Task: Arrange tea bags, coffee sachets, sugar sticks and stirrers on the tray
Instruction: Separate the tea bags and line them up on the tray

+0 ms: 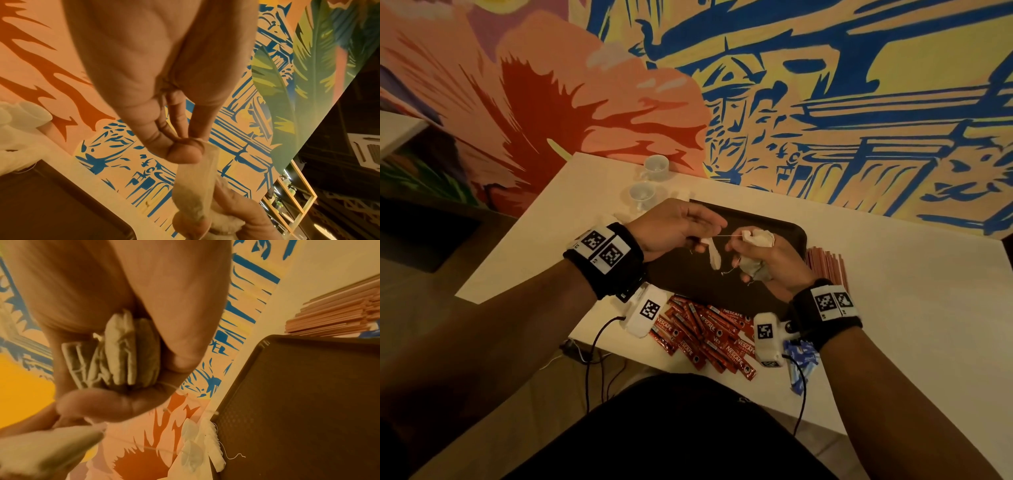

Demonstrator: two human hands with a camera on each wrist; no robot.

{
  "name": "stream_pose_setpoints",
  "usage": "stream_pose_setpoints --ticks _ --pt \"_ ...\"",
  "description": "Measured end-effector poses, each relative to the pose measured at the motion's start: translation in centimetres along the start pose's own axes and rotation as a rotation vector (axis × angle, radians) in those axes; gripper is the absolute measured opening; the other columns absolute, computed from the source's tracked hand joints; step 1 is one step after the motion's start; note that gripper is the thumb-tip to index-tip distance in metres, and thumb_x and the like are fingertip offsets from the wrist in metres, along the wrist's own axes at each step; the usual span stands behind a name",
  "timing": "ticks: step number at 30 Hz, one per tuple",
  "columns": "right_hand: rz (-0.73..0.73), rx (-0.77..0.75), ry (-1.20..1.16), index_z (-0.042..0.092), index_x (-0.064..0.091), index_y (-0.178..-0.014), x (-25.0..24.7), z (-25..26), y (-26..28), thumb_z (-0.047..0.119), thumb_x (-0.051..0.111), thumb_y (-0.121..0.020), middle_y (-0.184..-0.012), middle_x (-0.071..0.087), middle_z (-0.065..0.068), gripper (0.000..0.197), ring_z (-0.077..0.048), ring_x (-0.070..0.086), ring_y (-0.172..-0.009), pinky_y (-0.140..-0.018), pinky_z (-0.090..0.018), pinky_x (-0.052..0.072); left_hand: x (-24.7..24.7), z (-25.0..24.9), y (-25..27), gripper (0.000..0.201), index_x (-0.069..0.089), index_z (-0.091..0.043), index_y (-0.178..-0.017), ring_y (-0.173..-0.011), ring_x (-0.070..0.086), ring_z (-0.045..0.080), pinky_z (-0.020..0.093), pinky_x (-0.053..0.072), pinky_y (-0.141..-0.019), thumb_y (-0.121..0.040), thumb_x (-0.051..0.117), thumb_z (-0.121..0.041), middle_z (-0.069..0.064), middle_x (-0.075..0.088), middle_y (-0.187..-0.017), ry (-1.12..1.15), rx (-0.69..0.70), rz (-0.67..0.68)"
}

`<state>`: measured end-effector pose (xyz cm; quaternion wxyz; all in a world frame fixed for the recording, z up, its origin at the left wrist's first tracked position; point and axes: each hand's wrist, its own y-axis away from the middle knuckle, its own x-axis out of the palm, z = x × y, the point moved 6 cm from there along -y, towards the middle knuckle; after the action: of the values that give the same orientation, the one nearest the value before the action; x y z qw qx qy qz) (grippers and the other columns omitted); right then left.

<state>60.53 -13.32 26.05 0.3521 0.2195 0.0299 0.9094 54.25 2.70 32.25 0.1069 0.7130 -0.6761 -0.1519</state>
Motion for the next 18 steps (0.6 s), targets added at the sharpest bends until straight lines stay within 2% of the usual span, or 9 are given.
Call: stream_pose_setpoints --ticks 3,6,8,11,14,16,18 --pt "0.009 -0.031 0.094 0.006 0.064 -0.108 0.9 0.6 0.4 0.015 0.079 -0.079 -0.091 0.065 -0.012 0.034 -0.019 0.061 -0.072 -0.049 -0.028 0.049 0.2 0.2 0.0 0.022 0.068 0.004 -0.116 -0.074 0.065 0.013 0.024 0.057 -0.073 -0.095 0.062 -0.001 0.002 0.072 -0.088 0.074 0.006 -0.059" --pt "-0.019 -0.075 0.246 0.005 0.064 -0.111 1.7 1.0 0.4 0.014 0.086 -0.072 -0.090 0.067 -0.008 0.046 -0.014 0.061 -0.065 -0.047 -0.027 0.050 0.2 0.1 -0.1 0.024 0.066 0.006 -0.118 -0.073 0.068 0.011 0.023 0.059 -0.073 -0.095 0.061 0.001 0.006 0.071 -0.094 0.164 0.001 -0.095" --pt "-0.067 -0.116 0.341 0.004 0.064 -0.112 2.0 1.1 -0.1 0.008 0.087 -0.074 -0.082 0.066 -0.004 0.044 -0.011 0.059 -0.054 -0.045 -0.027 0.049 0.0 0.0 -0.3 0.025 0.065 0.005 -0.119 -0.079 0.070 0.014 0.023 0.060 -0.074 -0.095 0.062 0.000 0.010 0.071 -0.099 0.208 -0.007 -0.098" --pt "-0.122 -0.178 0.416 0.001 0.067 -0.104 2.2 1.2 -1.0 0.009 0.083 -0.082 -0.070 0.065 -0.002 0.028 -0.015 0.056 -0.051 -0.044 -0.028 0.048 -0.7 -0.1 -0.5 0.026 0.065 0.004 -0.121 -0.086 0.070 0.017 0.024 0.060 -0.077 -0.096 0.062 -0.003 0.012 0.070 -0.104 0.245 -0.012 -0.098" --pt "-0.150 -0.129 0.343 -0.003 0.069 -0.102 2.0 1.1 -1.8 0.014 0.081 -0.084 -0.072 0.067 -0.010 0.028 -0.018 0.057 -0.055 -0.045 -0.028 0.047 -2.0 -0.4 -0.7 0.032 0.064 -0.001 -0.124 -0.085 0.069 0.017 0.024 0.060 -0.076 -0.100 0.060 -0.021 0.011 0.070 -0.106 0.232 0.002 -0.101" --pt "-0.140 -0.069 0.275 -0.004 0.070 -0.106 2.1 0.9 -2.1 0.019 0.081 -0.084 -0.084 0.072 -0.014 0.034 -0.017 0.059 -0.060 -0.045 -0.028 0.046 -3.0 -0.4 -0.8 0.038 0.065 -0.011 -0.124 -0.097 0.068 0.016 0.025 0.059 -0.080 -0.098 0.060 -0.039 0.004 0.071 -0.114 0.109 0.007 -0.079" --pt "-0.118 -0.027 0.253 -0.002 0.071 -0.108 2.1 0.7 -2.6 0.023 0.079 -0.087 -0.095 0.074 -0.018 0.034 -0.017 0.060 -0.064 -0.046 -0.027 0.046 -3.9 -0.1 -0.9 0.034 0.066 -0.025 -0.120 -0.110 0.065 0.010 0.028 0.058 -0.086 -0.094 0.063 -0.047 -0.006 0.069 -0.120 -0.069 0.019 -0.040"
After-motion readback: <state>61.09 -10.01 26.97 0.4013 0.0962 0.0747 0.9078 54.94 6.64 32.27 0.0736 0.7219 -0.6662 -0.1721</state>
